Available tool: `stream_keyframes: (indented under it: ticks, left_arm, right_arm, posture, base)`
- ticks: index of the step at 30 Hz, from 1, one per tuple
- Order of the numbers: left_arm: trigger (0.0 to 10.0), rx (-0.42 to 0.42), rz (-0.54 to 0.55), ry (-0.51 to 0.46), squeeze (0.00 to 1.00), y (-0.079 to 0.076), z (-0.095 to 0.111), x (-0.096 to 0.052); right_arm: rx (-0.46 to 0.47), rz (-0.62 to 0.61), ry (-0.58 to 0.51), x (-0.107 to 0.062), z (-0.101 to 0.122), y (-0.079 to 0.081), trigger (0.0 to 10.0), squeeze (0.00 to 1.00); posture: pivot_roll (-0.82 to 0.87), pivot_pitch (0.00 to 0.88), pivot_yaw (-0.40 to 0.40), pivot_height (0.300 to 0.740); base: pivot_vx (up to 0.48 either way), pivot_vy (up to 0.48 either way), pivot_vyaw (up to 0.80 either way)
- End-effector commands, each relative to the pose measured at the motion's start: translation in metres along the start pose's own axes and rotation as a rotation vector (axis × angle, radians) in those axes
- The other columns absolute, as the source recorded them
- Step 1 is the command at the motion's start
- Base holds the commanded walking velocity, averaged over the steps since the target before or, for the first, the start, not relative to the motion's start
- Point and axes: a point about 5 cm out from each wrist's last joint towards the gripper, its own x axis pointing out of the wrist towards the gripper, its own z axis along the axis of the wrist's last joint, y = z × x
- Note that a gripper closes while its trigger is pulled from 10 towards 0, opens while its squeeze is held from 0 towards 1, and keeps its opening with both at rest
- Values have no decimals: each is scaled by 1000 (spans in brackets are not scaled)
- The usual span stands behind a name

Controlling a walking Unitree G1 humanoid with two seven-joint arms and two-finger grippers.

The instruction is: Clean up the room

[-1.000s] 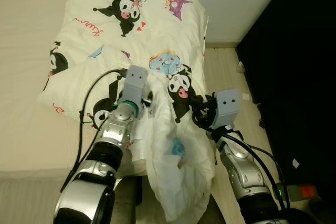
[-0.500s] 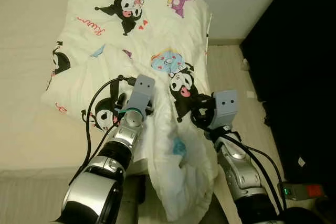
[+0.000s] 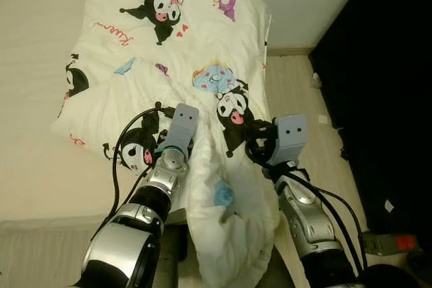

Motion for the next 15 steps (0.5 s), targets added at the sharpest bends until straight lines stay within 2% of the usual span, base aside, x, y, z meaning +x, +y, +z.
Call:
stream_keyframes:
  ticks: [1,5,6,7,9,12,15]
  left_arm:
    - [0,5,-18,62,0,-5,-19,-3]
    - [0,0,29,33,0,7,-14,0]
    - [0,-4,56,17,0,15,-12,2]
    - [0,-4,56,17,0,15,-12,2]
    - [0,-10,135,-15,0,38,-9,6]
    - [0,-10,156,-22,0,45,-8,7]
    - [0,-31,264,-42,0,79,-10,8]
  right_arm:
    - [10,-12,16,-4,-6,-1,10000,0]
    - [9,-13,7,-2,-3,-2,10000,0]
    - [9,-13,3,-1,-2,-3,10000,0]
    - [9,-13,3,-1,-2,-3,10000,0]
    - [9,-11,-6,1,0,-3,10000,0]
    - [9,-10,-7,2,0,-3,10000,0]
    - [12,-7,-15,5,2,-2,10000,0]
  posture:
    - [-81,339,40,740]
    - [-77,326,38,740]
    - [-71,318,37,740]
    - [-71,318,37,740]
    - [-59,307,36,740]
    - [-58,306,36,740]
    - [-44,289,40,740]
  base:
    - [0,0,0]
    - [0,0,0]
    - [0,0,0]
    - [0,0,0]
    - [0,0,0]
    - [0,0,0]
    - [0,0,0]
